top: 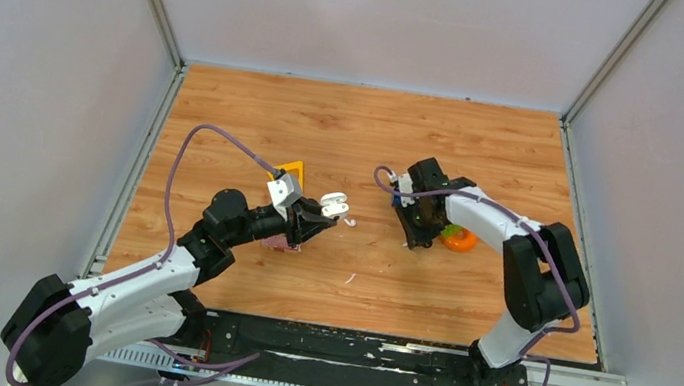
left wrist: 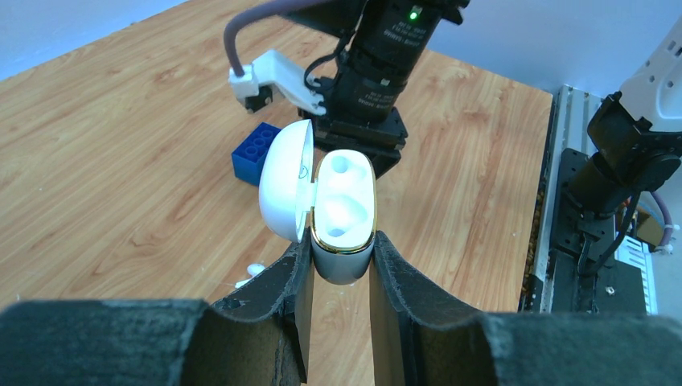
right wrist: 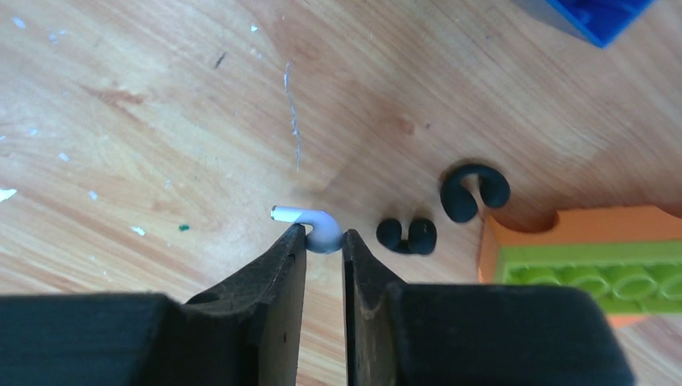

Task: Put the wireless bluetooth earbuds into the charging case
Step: Pick up the left earbud from the center of the board.

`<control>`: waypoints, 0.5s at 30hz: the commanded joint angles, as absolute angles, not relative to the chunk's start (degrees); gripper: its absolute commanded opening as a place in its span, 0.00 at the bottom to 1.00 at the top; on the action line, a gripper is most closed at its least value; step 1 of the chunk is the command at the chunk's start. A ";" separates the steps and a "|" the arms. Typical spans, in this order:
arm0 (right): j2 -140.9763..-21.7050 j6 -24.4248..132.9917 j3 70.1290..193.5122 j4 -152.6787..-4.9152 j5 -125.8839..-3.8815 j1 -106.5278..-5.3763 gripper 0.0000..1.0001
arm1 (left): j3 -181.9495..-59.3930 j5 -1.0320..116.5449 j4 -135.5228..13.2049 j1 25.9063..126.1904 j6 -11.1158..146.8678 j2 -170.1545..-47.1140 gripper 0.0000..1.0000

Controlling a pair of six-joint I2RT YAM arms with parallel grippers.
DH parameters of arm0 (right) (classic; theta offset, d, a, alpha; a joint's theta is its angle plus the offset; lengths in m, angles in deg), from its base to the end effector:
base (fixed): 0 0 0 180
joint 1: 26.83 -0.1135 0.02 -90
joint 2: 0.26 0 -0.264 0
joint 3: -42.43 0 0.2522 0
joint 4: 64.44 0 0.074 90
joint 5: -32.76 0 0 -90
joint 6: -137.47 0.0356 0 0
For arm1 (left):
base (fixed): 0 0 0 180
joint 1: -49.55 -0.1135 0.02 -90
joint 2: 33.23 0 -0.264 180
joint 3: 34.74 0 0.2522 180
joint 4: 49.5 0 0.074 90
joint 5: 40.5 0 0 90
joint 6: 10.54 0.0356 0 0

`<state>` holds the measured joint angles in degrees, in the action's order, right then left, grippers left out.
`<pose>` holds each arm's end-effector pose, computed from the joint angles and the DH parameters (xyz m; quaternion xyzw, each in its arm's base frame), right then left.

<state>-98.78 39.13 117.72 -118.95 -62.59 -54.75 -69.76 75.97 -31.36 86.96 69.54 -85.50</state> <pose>0.2760 0.1500 0.1682 -0.3138 0.9423 0.0639 0.0972 0.1533 -0.1372 0.2492 0.3207 0.6246 -0.4255 0.5708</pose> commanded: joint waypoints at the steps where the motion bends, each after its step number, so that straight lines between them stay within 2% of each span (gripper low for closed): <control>1: -90.46 36.44 118.25 -119.37 -61.90 -54.54 0.00 | -71.38 76.33 -29.84 86.77 70.22 -84.92 0.00; 8: -83.78 32.23 121.46 -122.68 -62.76 -54.94 0.00 | -71.45 76.45 -28.93 86.80 69.15 -86.97 0.00; 15: -82.65 18.19 132.64 -125.47 -61.22 -55.42 0.00 | -71.43 76.60 -27.97 86.77 68.30 -88.97 0.00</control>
